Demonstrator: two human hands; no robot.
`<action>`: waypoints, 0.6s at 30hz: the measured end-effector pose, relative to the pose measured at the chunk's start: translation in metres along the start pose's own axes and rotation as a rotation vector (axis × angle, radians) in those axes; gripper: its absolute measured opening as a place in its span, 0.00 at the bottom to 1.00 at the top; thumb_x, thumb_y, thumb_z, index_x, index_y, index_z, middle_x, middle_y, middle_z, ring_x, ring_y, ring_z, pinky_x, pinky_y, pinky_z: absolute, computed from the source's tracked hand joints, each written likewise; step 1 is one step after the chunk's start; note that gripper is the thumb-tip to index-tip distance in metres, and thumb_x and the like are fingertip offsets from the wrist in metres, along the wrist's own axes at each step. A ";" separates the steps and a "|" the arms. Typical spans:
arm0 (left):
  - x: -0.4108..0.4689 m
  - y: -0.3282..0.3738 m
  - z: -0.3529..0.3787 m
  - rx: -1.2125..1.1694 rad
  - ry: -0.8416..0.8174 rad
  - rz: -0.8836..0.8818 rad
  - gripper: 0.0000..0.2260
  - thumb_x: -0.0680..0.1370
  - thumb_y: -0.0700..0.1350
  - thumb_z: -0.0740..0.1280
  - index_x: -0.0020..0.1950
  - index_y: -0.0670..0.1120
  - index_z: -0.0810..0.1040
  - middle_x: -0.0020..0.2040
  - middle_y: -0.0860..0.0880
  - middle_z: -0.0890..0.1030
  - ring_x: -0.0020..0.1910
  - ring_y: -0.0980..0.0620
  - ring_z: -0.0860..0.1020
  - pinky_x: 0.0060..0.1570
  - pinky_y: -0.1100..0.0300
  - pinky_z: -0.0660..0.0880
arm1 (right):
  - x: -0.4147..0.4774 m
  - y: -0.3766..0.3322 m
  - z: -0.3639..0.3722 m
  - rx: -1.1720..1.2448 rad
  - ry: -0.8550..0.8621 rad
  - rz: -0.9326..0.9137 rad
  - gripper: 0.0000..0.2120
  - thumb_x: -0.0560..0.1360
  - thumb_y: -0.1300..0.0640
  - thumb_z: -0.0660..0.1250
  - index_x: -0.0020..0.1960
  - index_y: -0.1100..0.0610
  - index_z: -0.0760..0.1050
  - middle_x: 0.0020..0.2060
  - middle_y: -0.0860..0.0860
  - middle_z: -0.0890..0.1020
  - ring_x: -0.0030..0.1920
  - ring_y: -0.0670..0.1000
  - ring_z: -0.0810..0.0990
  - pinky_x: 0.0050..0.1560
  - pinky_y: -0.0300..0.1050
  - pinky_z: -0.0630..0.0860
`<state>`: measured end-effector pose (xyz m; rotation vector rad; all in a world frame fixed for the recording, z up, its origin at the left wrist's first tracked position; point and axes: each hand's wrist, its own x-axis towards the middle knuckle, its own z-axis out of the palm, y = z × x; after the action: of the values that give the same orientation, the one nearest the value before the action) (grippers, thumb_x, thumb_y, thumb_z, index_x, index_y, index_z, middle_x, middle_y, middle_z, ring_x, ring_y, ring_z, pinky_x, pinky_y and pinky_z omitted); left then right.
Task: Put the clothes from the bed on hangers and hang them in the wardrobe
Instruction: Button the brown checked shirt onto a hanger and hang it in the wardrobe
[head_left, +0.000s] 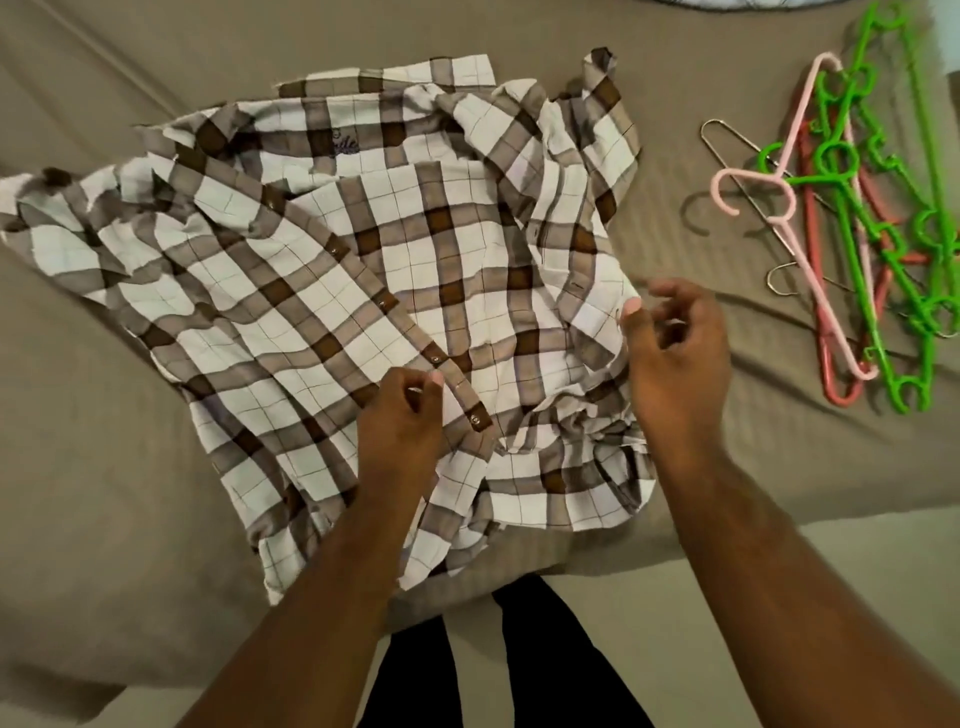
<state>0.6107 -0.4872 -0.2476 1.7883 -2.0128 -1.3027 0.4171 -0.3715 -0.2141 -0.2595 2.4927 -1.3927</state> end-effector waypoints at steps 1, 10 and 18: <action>-0.005 -0.005 0.000 0.040 -0.024 0.011 0.12 0.81 0.58 0.64 0.47 0.50 0.76 0.37 0.57 0.78 0.39 0.57 0.79 0.33 0.63 0.71 | -0.011 -0.004 -0.003 0.012 0.039 -0.023 0.06 0.78 0.49 0.70 0.50 0.51 0.77 0.43 0.49 0.81 0.38 0.43 0.77 0.42 0.41 0.77; -0.017 -0.020 0.021 0.175 -0.212 0.088 0.11 0.73 0.55 0.77 0.47 0.55 0.76 0.41 0.56 0.79 0.42 0.57 0.79 0.43 0.54 0.80 | -0.051 0.016 0.032 -0.341 -0.240 0.225 0.22 0.71 0.35 0.72 0.52 0.49 0.72 0.42 0.45 0.80 0.43 0.46 0.79 0.41 0.45 0.73; -0.019 -0.020 0.021 -0.062 -0.305 -0.081 0.01 0.83 0.47 0.64 0.53 0.54 0.74 0.36 0.49 0.83 0.31 0.51 0.83 0.35 0.45 0.83 | -0.027 0.018 0.045 -0.294 -0.211 0.296 0.18 0.71 0.62 0.72 0.59 0.55 0.73 0.41 0.48 0.81 0.44 0.50 0.81 0.43 0.42 0.76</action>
<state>0.6175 -0.4583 -0.2659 1.7492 -2.0343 -1.7352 0.4566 -0.3909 -0.2483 -0.0838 2.4304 -0.8401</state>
